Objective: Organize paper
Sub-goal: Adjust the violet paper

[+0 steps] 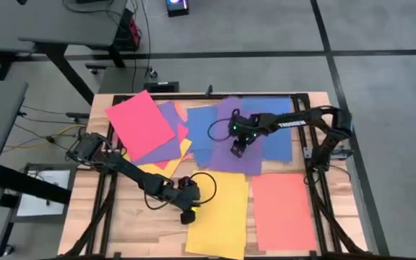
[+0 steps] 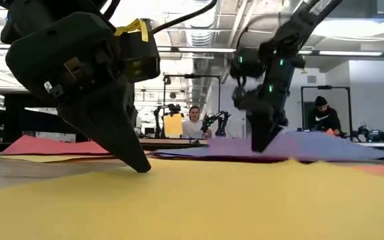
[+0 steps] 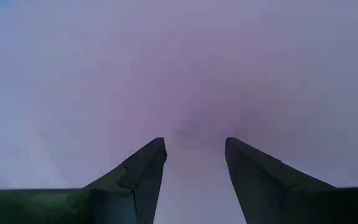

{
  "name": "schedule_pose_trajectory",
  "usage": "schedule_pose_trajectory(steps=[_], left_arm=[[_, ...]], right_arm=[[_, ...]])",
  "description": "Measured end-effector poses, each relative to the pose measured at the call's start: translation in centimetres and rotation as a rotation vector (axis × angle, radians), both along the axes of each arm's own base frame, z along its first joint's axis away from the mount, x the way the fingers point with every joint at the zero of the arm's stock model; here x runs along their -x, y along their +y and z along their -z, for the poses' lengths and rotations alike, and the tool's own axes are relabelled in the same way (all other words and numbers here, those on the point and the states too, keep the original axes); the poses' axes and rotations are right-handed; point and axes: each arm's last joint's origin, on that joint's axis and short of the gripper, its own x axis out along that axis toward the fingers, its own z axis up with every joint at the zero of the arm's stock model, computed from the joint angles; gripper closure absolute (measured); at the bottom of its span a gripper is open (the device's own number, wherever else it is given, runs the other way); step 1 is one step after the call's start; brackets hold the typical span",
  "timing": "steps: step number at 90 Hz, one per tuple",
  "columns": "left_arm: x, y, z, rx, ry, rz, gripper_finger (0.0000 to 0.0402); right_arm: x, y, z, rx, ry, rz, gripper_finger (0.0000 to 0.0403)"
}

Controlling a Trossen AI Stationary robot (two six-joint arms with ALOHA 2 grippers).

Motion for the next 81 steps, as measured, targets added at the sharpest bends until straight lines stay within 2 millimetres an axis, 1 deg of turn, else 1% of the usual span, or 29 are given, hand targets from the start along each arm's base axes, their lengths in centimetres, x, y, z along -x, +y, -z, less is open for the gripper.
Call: schedule_pose_trajectory(steps=[14, 24, 29, 34, 42, 48, 55, 71, 81], left_arm=[[0.2, 0.0, -0.7, -0.007, 0.014, 0.004, 0.0283], [0.4, -0.4, -2.5, -0.022, 0.031, 0.019, 0.0283], [0.4, -0.9, -3.5, -0.02, 0.013, 0.034, 0.0283], [0.5, -1.7, -4.1, -0.022, -0.006, 0.065, 0.0283], [1.1, -3.1, -4.5, -0.025, -0.016, 0.116, 0.0283], [1.5, -4.0, -4.5, -0.02, -0.016, 0.14, 0.0283], [1.9, -4.6, -4.4, -0.018, -0.016, 0.132, 0.0283], [2.2, -5.0, -4.5, -0.019, -0.03, 0.092, 0.0283], [2.2, -5.0, -4.5, -0.003, -0.026, 0.077, 0.0283]], right_arm=[[-0.4, 3.2, -1.5, 0.027, -0.041, -0.111, 0.0237], [-0.8, 5.8, -2.0, 0.009, -0.074, -0.154, 0.0237], [-0.9, 7.1, -2.0, -0.013, -0.085, -0.152, 0.0237], [-1.2, 8.5, -2.1, -0.019, -0.111, -0.169, 0.0237], [-1.4, 10.9, -1.9, -0.039, -0.161, -0.196, 0.0237], [-1.2, 12.3, -1.5, -0.053, -0.195, -0.181, 0.0237], [-1.1, 12.2, -0.7, -0.076, -0.248, -0.093, 0.0237], [-0.7, 10.2, 0.8, -0.14, -0.332, 0.103, 0.0237], [-0.3, 9.4, 1.7, -0.19, -0.327, 0.19, 0.0237]])
